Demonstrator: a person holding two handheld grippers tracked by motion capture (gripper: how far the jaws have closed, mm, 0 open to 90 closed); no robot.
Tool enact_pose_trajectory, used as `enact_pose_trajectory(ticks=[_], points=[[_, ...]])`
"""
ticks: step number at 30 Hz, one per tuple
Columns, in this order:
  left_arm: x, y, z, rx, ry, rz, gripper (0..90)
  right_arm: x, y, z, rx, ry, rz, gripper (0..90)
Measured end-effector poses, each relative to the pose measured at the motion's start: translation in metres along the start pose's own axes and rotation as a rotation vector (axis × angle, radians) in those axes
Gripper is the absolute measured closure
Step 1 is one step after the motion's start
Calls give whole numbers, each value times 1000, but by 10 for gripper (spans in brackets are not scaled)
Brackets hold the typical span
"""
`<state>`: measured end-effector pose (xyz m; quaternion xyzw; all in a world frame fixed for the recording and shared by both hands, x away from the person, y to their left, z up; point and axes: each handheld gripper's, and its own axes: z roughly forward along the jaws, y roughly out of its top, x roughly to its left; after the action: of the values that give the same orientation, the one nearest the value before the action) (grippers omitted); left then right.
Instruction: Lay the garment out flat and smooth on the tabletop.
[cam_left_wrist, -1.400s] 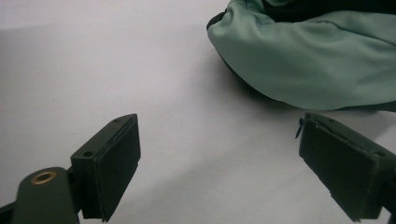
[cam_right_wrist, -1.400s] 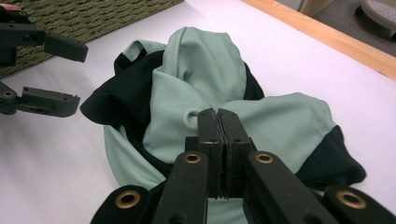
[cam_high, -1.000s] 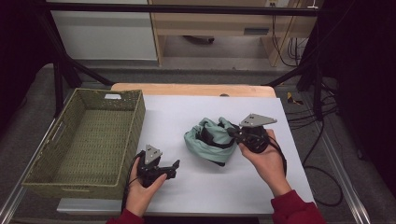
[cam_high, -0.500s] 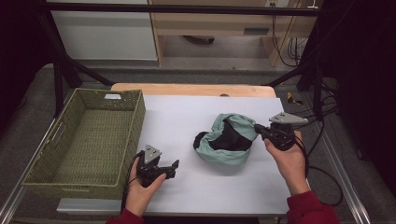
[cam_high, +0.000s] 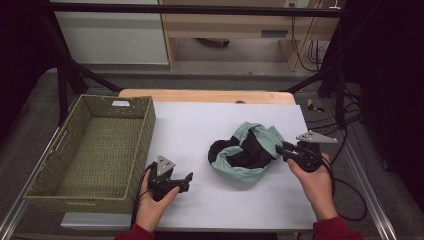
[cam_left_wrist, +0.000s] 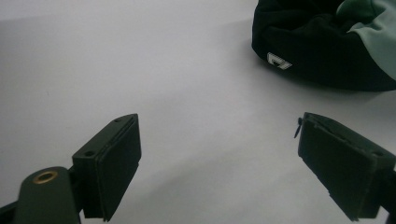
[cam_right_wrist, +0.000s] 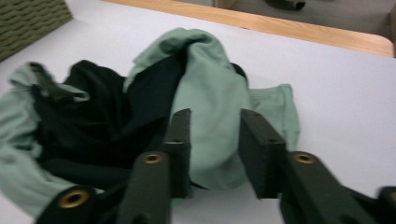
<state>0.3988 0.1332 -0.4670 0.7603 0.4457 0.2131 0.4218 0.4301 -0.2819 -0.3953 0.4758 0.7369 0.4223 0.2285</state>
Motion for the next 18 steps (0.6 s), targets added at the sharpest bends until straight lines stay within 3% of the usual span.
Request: enact_pose_trajectory(ticks=[3, 12, 18], points=[[-1, 0, 0, -3, -1, 4, 134, 11, 0, 0, 7, 13, -24, 544], [0, -1, 0, 1, 1, 2, 133, 53, -3, 11, 16, 116, -66, 496], [-2, 0, 0, 3, 0, 13, 134, 76, -1, 32, 56, 157, -103, 483]])
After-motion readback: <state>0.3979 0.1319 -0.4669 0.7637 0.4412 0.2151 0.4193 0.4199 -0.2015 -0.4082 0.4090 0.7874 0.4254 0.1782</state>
